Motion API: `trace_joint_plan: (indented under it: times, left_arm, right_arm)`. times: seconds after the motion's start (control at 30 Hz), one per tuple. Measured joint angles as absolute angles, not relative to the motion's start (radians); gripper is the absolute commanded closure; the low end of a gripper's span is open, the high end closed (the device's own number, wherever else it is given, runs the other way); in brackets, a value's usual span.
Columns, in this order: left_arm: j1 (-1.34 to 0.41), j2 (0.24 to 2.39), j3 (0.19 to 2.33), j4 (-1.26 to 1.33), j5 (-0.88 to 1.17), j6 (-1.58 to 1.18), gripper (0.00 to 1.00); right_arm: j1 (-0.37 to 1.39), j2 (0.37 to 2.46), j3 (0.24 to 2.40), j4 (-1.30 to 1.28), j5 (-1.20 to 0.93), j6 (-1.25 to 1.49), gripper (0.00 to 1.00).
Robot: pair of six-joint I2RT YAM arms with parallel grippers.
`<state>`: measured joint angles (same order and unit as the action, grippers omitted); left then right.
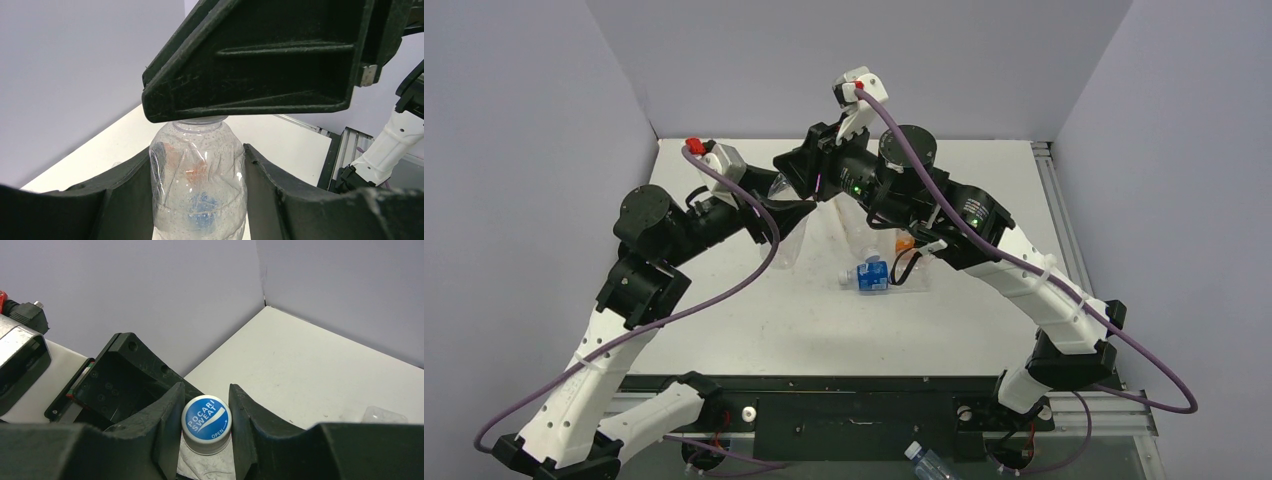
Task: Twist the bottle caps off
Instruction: Unscrew the bottle cap from the plastic bottle.
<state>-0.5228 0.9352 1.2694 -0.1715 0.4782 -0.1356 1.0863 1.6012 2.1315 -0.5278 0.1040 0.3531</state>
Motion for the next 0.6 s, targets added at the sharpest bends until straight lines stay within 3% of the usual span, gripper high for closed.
trace_joint_plan:
  times: [0.13,0.23,0.37,0.6]
  left_arm:
    - [-0.523,0.935,1.269,-0.171,0.479,-0.146,1.0]
    - [-0.523,0.935,1.269,-0.17,0.479,-0.156,1.0]
    - [-0.522,0.937,1.27,-0.17,0.486,-0.195,1.0]
    - [-0.517,0.963,1.291,-0.125,0.653,-0.368,1.0]
  right_arm:
    - [1.085,1.601,2.131,-0.527,0.102,0.353,0.83]
    - [1.081,1.602,2.131,-0.527,0.097,0.352,1.0]
    - [1.065,1.604,2.13,-0.527,0.074,0.345,1.0]
    - [0.968,1.51,1.98,-0.39,-0.295,0.345,1.0]
